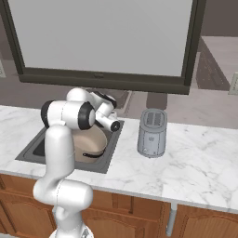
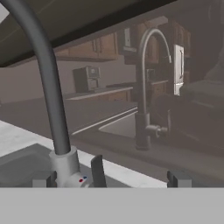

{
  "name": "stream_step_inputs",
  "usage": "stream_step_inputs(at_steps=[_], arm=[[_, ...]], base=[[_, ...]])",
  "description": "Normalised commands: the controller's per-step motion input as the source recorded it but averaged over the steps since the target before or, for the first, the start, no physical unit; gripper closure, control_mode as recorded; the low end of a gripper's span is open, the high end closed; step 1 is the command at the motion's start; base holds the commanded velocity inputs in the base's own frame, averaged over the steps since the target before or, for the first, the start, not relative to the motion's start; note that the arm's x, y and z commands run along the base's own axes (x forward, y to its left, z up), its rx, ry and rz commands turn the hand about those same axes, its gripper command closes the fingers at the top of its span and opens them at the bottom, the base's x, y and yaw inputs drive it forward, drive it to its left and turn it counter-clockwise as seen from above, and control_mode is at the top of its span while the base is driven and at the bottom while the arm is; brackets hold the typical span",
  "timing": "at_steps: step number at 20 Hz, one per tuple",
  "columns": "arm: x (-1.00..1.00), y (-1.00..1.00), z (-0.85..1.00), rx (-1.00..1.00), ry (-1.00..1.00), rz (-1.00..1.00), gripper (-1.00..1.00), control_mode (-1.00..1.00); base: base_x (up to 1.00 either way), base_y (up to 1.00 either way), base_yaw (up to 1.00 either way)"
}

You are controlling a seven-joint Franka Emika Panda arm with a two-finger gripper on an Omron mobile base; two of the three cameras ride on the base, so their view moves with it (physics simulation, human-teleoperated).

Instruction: Pick the pot and glass cup and place them in the sink. Then turn on the water.

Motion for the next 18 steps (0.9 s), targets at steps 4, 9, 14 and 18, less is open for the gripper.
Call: stream_step_inputs(at_steps=[4,9,14,18], arm=[[0.03,0.00,0.00,0.00,0.00,0.00,-1.00,-1.00],[0.00,0.08,-0.01,0.00,0.00,-0.03,-1.00,-1.00],[0.00,0.06,-0.01,0.00,0.00,-0.05,-1.00,-1.00],[0.00,0.00,-0.02,0.00,0.00,-0.06,-1.00,-1.00]], base=[[0.00,0.00,0.00],[0.00,0.00,0.00],[0.00,0.00,0.00],[0.00,0.00,0.00]])
